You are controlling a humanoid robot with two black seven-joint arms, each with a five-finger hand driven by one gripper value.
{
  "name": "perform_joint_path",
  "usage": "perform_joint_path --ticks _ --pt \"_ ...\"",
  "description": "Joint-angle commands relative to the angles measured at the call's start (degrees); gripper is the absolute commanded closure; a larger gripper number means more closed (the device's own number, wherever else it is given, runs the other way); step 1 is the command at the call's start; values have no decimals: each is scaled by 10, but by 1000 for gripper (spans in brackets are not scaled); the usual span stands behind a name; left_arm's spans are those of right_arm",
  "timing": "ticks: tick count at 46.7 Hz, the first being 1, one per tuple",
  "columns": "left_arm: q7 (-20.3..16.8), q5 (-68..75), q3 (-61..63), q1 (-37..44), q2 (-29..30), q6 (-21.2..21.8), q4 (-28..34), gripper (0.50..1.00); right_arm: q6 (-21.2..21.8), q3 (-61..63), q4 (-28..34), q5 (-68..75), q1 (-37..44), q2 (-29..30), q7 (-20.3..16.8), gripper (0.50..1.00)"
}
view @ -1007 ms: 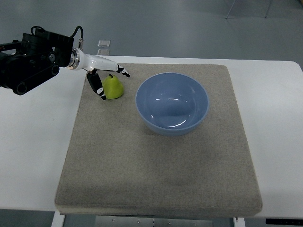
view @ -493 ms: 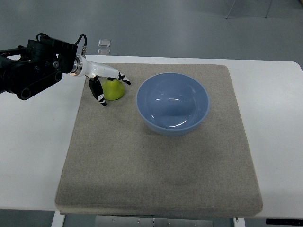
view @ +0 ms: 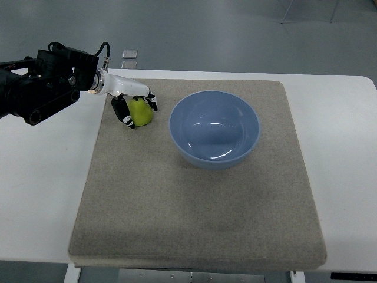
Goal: Place pear in bowl with left hand
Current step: 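Close the left hand's fingers around the yellow-green pear, then lift the pear with the left hand and carry it over the blue bowl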
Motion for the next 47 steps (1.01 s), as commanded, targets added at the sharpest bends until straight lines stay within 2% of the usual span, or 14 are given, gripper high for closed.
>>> perform_joint_path --ticks 1,5,8,9,30,35,47 --pt "0 0 0 0 0 -1 0 902 0 0 0 0 0 0 0 576" --pt "3 0 0 1 0 -1 1 911 0 0 -1 0 0 0 0 576" --pt "4 0 0 0 0 0 3 994 0 0 0 0 0 0 0 576" --pt "4 0 0 0 0 0 3 1000 0 0 -1 0 0 0 0 576" --pt "7 -15 -12 -11 -2 3 3 1000 0 0 -1 0 0 0 0 576" --pt "6 -21 -40 -14 -1 16 1 1000 0 0 -1 0 0 0 0 576" --pt "6 -23 -98 -24 -1 17 -6 1000 0 0 -1 0 0 0 0 576"
